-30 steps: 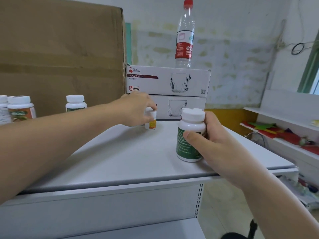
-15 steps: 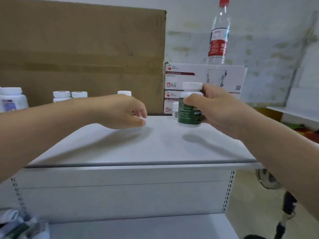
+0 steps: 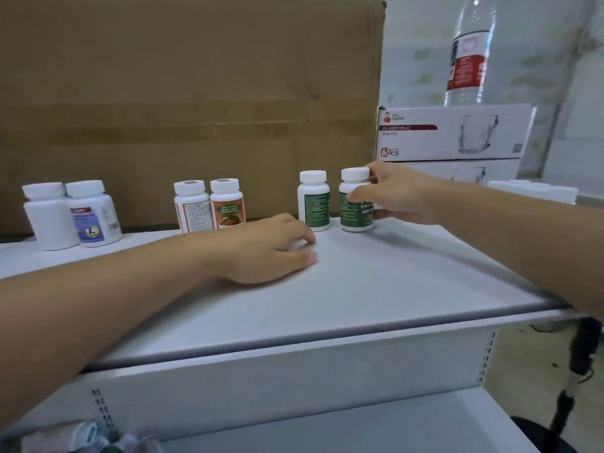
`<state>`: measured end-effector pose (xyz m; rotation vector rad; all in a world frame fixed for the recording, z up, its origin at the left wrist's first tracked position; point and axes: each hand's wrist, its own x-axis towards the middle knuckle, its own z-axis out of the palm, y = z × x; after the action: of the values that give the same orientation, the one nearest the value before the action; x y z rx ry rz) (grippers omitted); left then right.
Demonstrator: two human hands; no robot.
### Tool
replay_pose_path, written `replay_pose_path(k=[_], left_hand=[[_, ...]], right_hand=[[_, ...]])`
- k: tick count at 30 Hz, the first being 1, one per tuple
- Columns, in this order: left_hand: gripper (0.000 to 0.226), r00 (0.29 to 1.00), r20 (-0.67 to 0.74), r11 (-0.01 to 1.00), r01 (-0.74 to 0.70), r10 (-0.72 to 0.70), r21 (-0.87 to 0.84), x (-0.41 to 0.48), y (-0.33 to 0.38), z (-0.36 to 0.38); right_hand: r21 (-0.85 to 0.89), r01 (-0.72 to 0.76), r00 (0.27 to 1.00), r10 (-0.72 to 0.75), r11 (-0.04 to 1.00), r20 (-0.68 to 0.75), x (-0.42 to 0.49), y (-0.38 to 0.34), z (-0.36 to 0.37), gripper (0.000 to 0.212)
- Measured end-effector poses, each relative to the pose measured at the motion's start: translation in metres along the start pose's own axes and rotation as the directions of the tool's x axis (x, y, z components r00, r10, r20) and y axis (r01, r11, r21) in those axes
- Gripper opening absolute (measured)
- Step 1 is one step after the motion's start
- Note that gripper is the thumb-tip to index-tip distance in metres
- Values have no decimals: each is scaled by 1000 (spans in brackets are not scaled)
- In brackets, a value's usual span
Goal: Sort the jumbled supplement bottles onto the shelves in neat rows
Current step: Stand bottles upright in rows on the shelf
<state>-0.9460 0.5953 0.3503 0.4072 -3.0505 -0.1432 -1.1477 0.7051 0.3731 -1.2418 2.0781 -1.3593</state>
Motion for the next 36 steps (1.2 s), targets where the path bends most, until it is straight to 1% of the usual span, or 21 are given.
replay_pose_path(k=[1, 3, 9, 13, 16, 20, 21, 23, 25, 27, 28, 29, 31, 33, 36], left_hand=[[44, 1000, 4, 1000, -12, 12, -21, 1, -2, 3], [45, 1000, 8, 999, -20, 21, -46, 3, -5, 7], [41, 999, -27, 998, -21, 19, -57, 5, -6, 12], [51, 999, -38, 997, -18, 15, -76, 4, -9, 14], [43, 998, -59, 997, -28, 23, -77, 5, -11, 15], [43, 996, -80, 995, -46, 39, -84, 5, -12, 15], [42, 995, -88, 995, -49, 42, -83, 4, -11, 14], [41, 994, -104, 997, -37, 30, -66, 1, -7, 11], [39, 993, -119, 1000, 5, -5, -1, -4, -1, 3], [33, 990, -124, 995, 73, -65, 62, -13, 1, -11], [29, 987, -123, 990, 112, -101, 85, -20, 3, -18], [27, 984, -119, 984, 142, -129, 104, -29, 6, -24], [23, 976, -127, 976, 189, -174, 111, -50, 11, -36], [20, 961, -159, 963, 245, -226, 114, -77, 18, -40], [24, 928, -231, 915, 341, -292, 215, -123, 25, -36]], right_hand=[[-7, -21, 1000, 21, 1000, 1, 4, 2, -1, 41], [34, -40, 999, 40, 999, 9, 8, 7, -2, 40], [103, 34, 999, -37, 994, 22, 10, 19, 4, 43], [11, 75, 997, -75, 997, 10, 15, 28, 8, 47], [-46, 86, 996, -85, 995, 13, 17, 29, 9, 49], [-93, 60, 998, -61, 994, -8, 18, 30, 8, 50], [-141, 35, 999, -39, 989, -24, 17, 29, 7, 51], [-316, -19, 999, 5, 949, -47, 10, 23, 4, 48], [-525, -61, 998, 63, 849, -14, -5, 12, -2, 38], [-698, -59, 994, 108, 714, 27, -24, -1, -7, 36], [-750, -36, 994, 101, 661, 41, -36, -6, -9, 34], [-777, -10, 995, 84, 629, 54, -47, -9, -10, 34], [-796, 61, 997, 6, 602, 81, -68, -15, -7, 37], [-771, 146, 989, -89, 620, 116, -88, -20, 2, 37], [-671, 269, 963, -210, 691, 169, -115, -29, 25, 35]])
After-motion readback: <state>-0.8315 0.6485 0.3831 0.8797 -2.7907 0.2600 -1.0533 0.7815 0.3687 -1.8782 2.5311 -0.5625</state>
